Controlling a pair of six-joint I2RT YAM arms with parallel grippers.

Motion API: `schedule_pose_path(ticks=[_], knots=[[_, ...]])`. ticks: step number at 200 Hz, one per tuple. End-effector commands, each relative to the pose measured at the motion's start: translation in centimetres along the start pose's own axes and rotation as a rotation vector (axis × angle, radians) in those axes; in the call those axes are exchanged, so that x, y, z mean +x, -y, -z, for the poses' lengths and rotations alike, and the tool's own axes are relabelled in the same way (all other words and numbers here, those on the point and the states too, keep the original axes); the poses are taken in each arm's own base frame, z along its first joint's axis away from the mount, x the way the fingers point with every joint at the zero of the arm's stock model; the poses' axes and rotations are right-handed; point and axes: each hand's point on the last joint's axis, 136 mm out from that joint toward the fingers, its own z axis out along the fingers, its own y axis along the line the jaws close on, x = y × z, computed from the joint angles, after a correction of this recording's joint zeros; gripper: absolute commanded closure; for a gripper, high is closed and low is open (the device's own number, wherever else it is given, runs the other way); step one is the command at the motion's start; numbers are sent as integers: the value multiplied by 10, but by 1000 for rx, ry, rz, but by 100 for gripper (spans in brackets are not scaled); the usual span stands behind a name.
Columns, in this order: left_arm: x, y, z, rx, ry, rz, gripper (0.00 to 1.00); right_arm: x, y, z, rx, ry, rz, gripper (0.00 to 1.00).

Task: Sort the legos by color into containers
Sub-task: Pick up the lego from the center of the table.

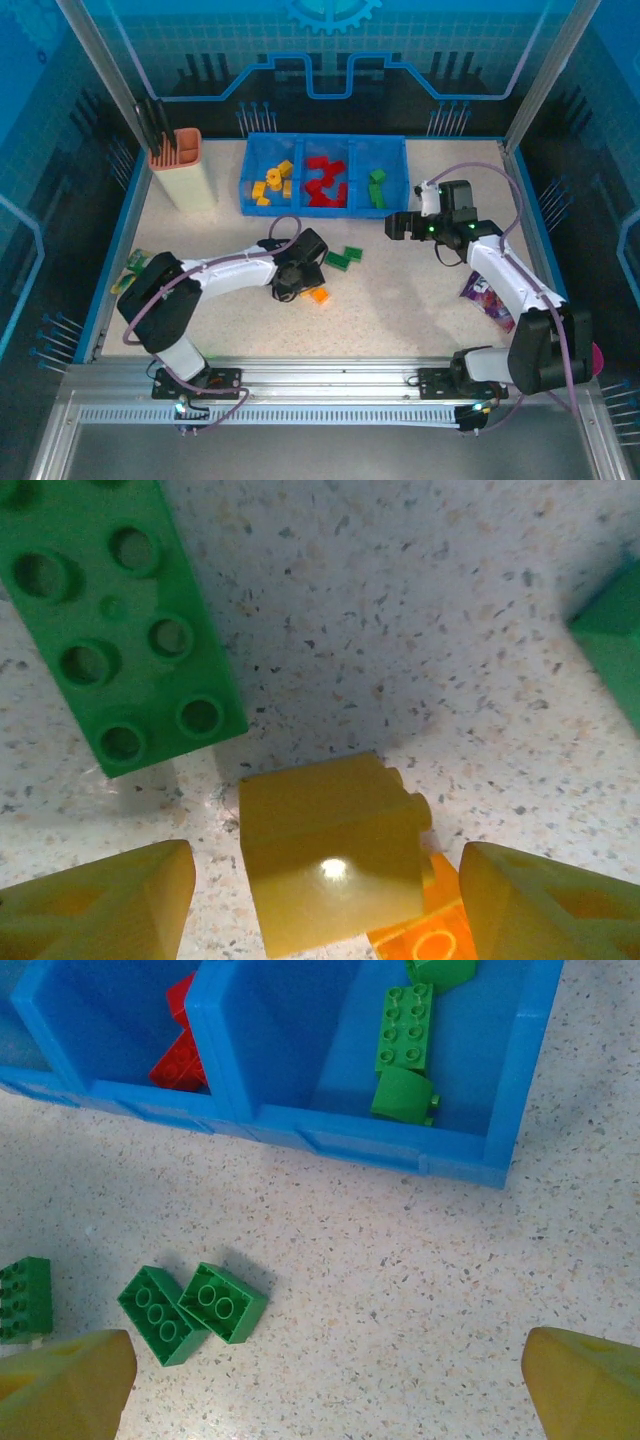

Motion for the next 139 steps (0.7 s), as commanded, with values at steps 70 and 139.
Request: schedule_pose_path(ticks=[70, 139], knots=[[1, 7, 3, 15, -34, -21, 55, 2, -1, -4, 9, -3, 33, 0], [-100, 10, 96, 60, 214, -134, 60, 5, -2, -12, 2, -19, 28, 0]])
